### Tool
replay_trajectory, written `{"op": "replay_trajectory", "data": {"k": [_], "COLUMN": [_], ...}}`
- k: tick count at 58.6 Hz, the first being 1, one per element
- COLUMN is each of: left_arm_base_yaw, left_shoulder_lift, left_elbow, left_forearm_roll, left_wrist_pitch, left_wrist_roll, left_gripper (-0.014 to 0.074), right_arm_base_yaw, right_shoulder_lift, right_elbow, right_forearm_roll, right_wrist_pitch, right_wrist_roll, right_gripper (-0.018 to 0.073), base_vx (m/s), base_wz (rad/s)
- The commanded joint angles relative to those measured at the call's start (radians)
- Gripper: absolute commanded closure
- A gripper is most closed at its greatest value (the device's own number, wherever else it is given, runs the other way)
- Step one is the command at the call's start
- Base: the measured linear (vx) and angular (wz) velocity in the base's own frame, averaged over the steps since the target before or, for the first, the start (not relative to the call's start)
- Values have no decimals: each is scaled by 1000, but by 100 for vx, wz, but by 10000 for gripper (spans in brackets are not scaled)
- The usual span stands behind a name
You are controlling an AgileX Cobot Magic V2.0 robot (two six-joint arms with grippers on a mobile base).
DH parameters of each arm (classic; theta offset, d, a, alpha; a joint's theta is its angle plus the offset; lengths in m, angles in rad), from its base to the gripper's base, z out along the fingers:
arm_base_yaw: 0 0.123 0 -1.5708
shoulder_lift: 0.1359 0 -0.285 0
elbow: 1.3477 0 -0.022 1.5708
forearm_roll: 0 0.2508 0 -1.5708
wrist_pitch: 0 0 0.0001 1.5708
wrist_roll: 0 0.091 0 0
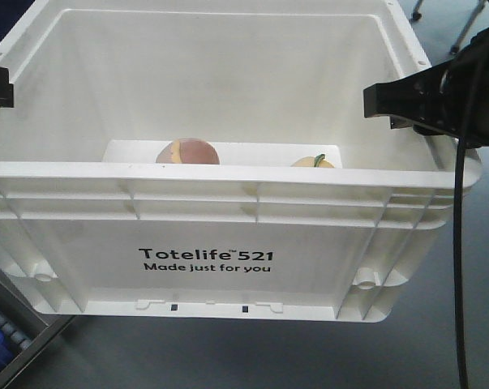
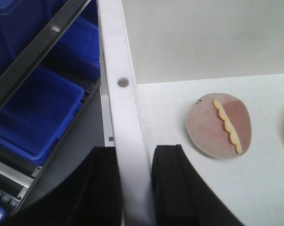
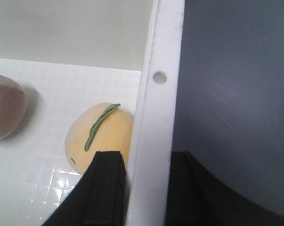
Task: Place moving items into box and shelve
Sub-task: 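Carry the tote over the roller shelf between the blue bins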
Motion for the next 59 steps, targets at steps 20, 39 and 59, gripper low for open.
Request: {"op": "replay_trajectory", "data": {"k": [20, 39, 59], "left_arm_base_yaw": [-4, -4, -4], "left_shoulder_lift": [-26, -26, -26], "left_elbow": [-44, -44, -44], "left_forearm_roll": [25, 25, 25], "left_wrist_pitch": [-133, -133, -133], "left_wrist_roll": [11, 11, 11], "left_gripper": [558, 558, 558], "right_arm_base_yaw": [-3, -3, -3], "right_shoulder_lift": [-36, -36, -36], "right_elbow": [-41, -41, -41], "right_forearm_roll": [-102, -102, -102], "right_wrist_pitch": [-125, -125, -125], "right_wrist_roll": [-23, -23, -23], "right_gripper": [495, 495, 495], "base_vx": [12, 8, 3], "base_wz": [53, 58, 56]}}
